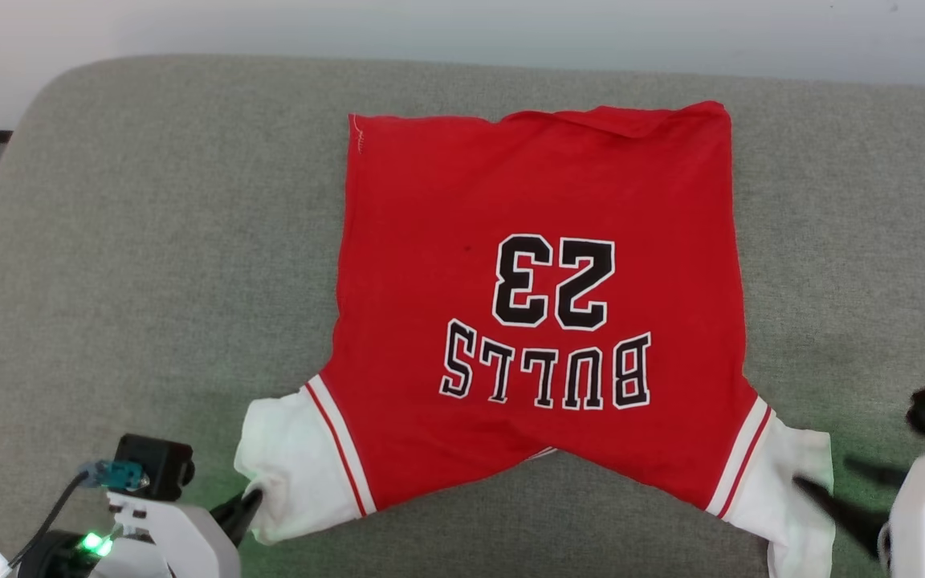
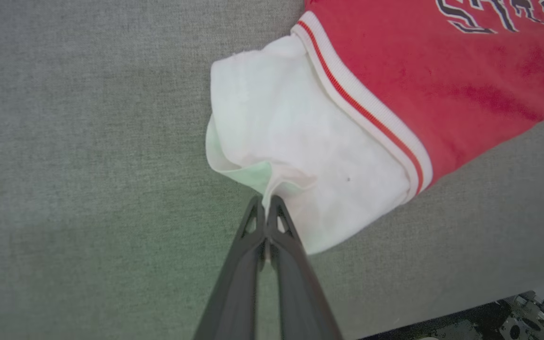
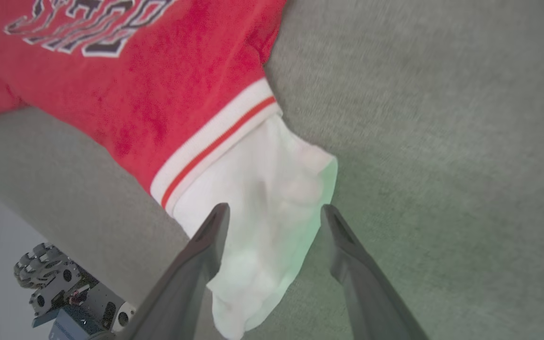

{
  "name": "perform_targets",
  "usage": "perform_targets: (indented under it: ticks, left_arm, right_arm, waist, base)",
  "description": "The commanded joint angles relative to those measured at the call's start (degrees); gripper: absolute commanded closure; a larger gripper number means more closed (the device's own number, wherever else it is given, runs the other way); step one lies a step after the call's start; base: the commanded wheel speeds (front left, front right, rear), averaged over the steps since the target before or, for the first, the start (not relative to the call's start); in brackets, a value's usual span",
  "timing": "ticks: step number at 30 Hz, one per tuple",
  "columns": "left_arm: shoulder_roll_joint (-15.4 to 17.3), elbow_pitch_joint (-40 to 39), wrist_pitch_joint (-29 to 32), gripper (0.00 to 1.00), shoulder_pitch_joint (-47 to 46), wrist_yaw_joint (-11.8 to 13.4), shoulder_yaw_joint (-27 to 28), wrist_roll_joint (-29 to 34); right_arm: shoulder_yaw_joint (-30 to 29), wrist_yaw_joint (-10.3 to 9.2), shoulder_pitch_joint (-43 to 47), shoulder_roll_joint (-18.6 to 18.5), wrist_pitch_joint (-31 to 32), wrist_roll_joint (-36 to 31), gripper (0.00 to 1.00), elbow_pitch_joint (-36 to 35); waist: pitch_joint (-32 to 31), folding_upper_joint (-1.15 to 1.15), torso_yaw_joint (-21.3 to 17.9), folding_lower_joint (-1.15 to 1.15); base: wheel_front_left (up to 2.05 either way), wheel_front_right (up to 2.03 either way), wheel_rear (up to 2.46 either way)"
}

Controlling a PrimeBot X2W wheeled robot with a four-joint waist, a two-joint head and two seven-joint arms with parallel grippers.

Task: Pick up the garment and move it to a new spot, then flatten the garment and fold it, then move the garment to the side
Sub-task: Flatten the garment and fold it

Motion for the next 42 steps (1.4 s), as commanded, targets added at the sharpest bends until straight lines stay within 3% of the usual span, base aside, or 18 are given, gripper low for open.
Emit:
perform_targets:
  ticks: [1, 4, 8, 14, 19, 29, 39, 40, 41, 42]
  left_arm:
    - [-0.23, -0.20, -0.42, 1.00, -0.52, -0.06, 0.17, 0.49]
    - [-0.55, -0.63, -0.58, 1.00, -1.31, 0.06, 0.34, 1.01]
    - [-1.33, -1.13, -0.84, 1.00, -2.72, -0.31, 0.27, 2.01]
    - [-3.51, -1.34, -1.40, 1.00, -6.24, -1.44, -0.05, 4.37]
    - [-5.49, -0.96, -1.74, 1.00, -8.79, -2.45, -0.44, 5.95]
    - [-11.24, 2.44, -2.26, 1.00, -14.10, -6.20, -2.46, 8.73]
    - [-15.10, 7.18, -3.62, 1.00, -16.25, -9.29, -3.63, 8.96]
    - [-15.39, 7.67, -3.72, 1.00, -16.27, -9.57, -3.69, 8.91]
    - [-15.60, 8.19, -3.86, 1.00, -16.30, -9.69, -3.73, 8.79]
    - [-15.72, 8.65, -4.04, 1.00, -16.33, -9.94, -3.71, 8.68]
  right_arm:
    - [-1.15, -0.09, -1.49, 0.18, -0.71, -0.83, 0.00, -1.29]
    - [-2.40, -0.09, -5.15, 0.13, -3.06, -2.62, 0.00, -3.14]
    - [-1.92, -0.09, -13.96, 0.68, -9.52, -6.51, 0.00, -0.27]
    - [1.60, -0.09, -30.37, 1.70, -19.53, -11.12, 0.00, 13.16]
    - [5.10, -0.09, -40.68, 1.55, -22.24, -11.86, 0.00, 24.88]
    - [9.99, -0.09, -59.40, 1.76, -16.42, -12.42, 0.00, 52.20]
    - [10.81, -0.06, -66.11, 4.35, -6.41, -14.06, 0.00, 70.51]
    - [11.27, -0.04, -66.12, 4.63, -5.14, -14.20, 0.54, 71.83]
    - [12.32, -0.02, -65.84, 5.06, -3.77, -14.46, 1.00, 72.62]
    - [12.76, -0.01, -65.72, 5.01, -2.85, -14.61, 1.00, 73.51]
  waist:
    - [0.42, 0.00, 0.07, 0.00]
    - [1.49, 0.00, 0.32, 0.00]
    - [3.47, 0.00, 1.09, 0.00]
    - [7.41, 0.00, 3.66, 0.00]
    - [10.33, 0.00, 5.95, 0.00]
    - [14.95, 0.00, 12.13, 0.00]
    - [16.88, 0.00, 15.90, 0.00]
    - [16.92, 0.00, 16.01, 0.00]
    - [16.92, 0.00, 16.06, 0.00]
    - [16.87, 0.00, 15.99, 0.00]
  base:
    - [0.00, 0.00, 0.00]
    - [0.00, 0.00, 0.00]
    - [0.00, 0.00, 0.00]
    - [0.00, 0.00, 0.00]
    - [0.00, 0.00, 0.00]
    - [0.00, 0.00, 0.00]
    - [0.00, 0.00, 0.00]
    - [0.00, 0.00, 0.00]
    - [0.00, 0.00, 0.00]
    - [0.00, 0.00, 0.00]
